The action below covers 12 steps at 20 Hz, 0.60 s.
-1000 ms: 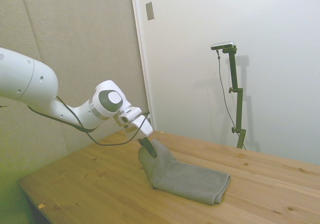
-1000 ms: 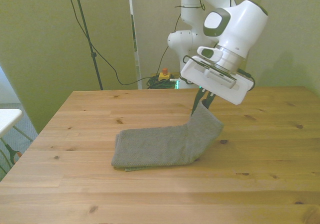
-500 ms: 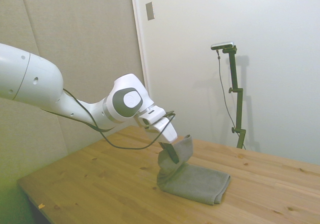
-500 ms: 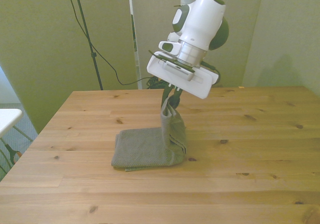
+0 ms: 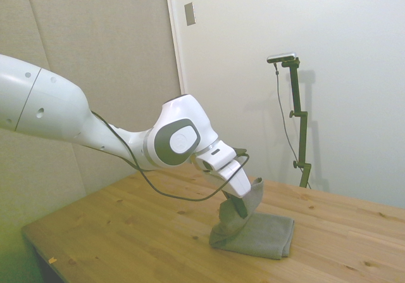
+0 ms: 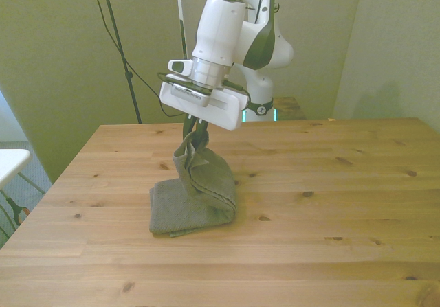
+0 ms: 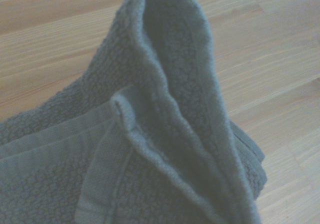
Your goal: Fold the towel
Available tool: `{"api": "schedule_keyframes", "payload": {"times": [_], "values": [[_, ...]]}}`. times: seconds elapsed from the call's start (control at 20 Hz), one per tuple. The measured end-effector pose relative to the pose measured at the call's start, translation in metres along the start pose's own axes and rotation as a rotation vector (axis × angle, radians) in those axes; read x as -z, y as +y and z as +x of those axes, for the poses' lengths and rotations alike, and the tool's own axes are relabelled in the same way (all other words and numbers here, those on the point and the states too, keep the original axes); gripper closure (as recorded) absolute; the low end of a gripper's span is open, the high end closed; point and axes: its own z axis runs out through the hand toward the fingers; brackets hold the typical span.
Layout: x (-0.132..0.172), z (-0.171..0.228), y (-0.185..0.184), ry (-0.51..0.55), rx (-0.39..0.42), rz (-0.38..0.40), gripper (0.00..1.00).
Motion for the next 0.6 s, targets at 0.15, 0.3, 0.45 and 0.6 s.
{"api": "schedule_keyframes", "payload": {"times": [0.15,0.3,0.45,0.6], "values": [[-0.009,0.018,0.008,-0.06,-0.007,0.075,1.0],[-0.02,0.028,0.005,-0.112,0.025,0.142,1.0],[-0.023,0.037,0.001,-0.165,0.053,0.21,1.0],[-0.03,0.053,0.011,-0.204,0.046,0.225,1.0]]}}
